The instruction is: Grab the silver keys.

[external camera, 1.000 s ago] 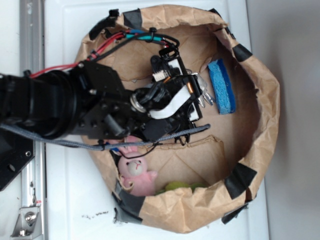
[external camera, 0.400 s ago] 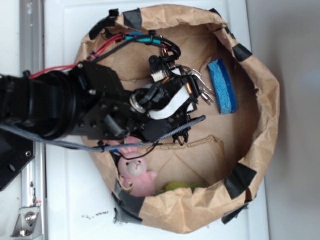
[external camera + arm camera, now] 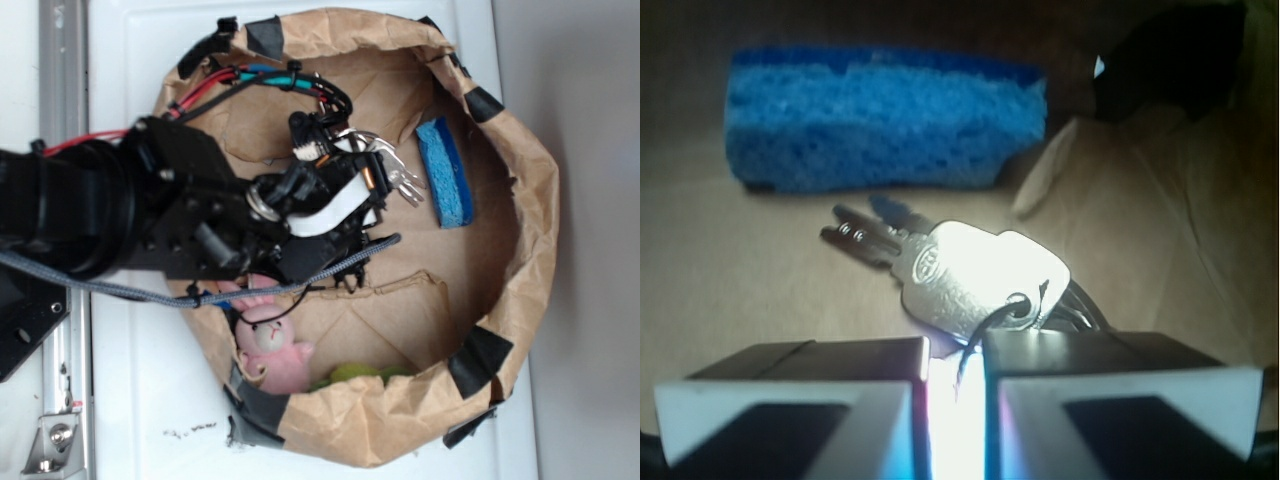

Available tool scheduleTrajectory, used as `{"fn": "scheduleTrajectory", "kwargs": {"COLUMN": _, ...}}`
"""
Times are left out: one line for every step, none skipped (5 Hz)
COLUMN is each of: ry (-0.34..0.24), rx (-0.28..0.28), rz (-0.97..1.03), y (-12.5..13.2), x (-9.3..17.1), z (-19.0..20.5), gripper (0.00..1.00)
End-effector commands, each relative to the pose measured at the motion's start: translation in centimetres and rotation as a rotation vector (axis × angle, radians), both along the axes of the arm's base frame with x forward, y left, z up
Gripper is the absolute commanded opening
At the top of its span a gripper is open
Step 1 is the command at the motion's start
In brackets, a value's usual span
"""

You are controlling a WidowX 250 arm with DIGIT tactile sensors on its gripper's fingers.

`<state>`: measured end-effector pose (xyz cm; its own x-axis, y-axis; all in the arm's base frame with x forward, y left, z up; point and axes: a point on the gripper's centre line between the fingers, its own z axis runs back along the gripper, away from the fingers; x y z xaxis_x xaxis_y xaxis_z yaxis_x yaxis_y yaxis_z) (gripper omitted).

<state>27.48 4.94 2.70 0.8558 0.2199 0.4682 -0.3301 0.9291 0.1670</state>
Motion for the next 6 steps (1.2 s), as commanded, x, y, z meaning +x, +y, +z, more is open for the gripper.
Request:
{"fn": "scheduleTrajectory", "kwargs": {"ry": 0.025, "rx": -0.374, "rz": -0.081, "y": -0.4, "x": -0.5, "z": 10.7, "gripper": 0.00}}
{"fn": "scheduleTrajectory", "kwargs": {"ry": 0.029, "rx": -0.505, "rz": -0.109, "y": 0.1, "x": -0.9, "z": 14.4, "gripper": 0.00}}
{"fn": "scheduleTrajectory", "kwargs": {"ry": 0.021, "rx": -0.415, "rz": -0.088, "y": -0.4, "x": -0.3, "z": 12.5, "gripper": 0.00}}
{"fn": "scheduleTrajectory", "kwargs": {"ry": 0.018, "rx": -0.385, "rz": -0.067, "y": -0.7, "x": 0.1, "z": 11.9, "gripper": 0.00}}
{"fn": "scheduleTrajectory", "kwargs": {"ry": 0.017, "rx": -0.366, "rz": -0.059, "y": -1.1, "x": 0.4, "z": 11.6, "gripper": 0.00}}
{"fn": "scheduleTrajectory", "kwargs": {"ry": 0.014, "rx": -0.386, "rz": -0.038, "y": -1.0, "x": 0.6, "z": 11.2, "gripper": 0.00}}
